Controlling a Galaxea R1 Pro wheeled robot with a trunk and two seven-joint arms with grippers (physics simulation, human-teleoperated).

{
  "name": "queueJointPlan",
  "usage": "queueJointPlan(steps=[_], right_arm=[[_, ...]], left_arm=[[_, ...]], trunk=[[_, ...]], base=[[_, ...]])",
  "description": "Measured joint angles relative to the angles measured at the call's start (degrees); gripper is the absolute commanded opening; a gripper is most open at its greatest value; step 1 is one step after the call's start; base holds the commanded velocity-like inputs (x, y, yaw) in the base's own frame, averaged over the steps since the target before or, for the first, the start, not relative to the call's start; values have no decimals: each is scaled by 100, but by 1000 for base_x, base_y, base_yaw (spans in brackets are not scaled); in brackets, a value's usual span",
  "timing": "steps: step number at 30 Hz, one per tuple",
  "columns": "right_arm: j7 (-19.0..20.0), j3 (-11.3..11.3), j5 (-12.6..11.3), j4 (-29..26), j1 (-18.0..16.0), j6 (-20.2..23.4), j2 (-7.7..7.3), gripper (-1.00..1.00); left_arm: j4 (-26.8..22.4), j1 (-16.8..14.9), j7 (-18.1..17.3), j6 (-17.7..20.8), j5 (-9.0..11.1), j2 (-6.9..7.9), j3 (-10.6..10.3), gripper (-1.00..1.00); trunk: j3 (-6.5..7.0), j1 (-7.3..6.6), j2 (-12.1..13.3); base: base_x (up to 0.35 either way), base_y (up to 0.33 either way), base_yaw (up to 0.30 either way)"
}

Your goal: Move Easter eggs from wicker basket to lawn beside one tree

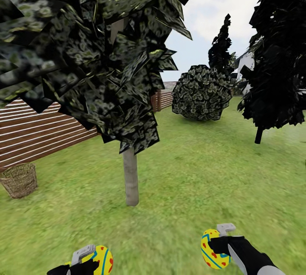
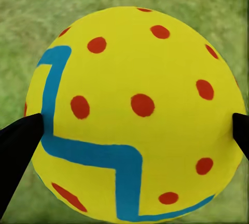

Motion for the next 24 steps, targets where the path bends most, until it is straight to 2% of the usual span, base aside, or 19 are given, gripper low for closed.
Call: queueJointPlan(steps=[7,12,22,24], right_arm=[[-3,5,0,1,-1,0,9,-100],[-239,5,1,3,-2,-11,9,-100],[-264,5,8,3,-2,-10,10,-100],[-264,4,4,1,-1,-10,6,-100]], left_arm=[[17,1,-1,-1,-8,-23,0,-100],[23,2,-2,-5,-3,-35,4,-100],[46,2,-2,-10,-8,-45,0,-100],[38,2,-3,-12,-4,-39,0,-100]], trunk=[[0,0,0],[0,-1,-1],[0,-2,-1],[0,-2,-1]], base=[[-196,-278,57],[-115,-303,278],[-20,-323,290],[0,-238,84]])
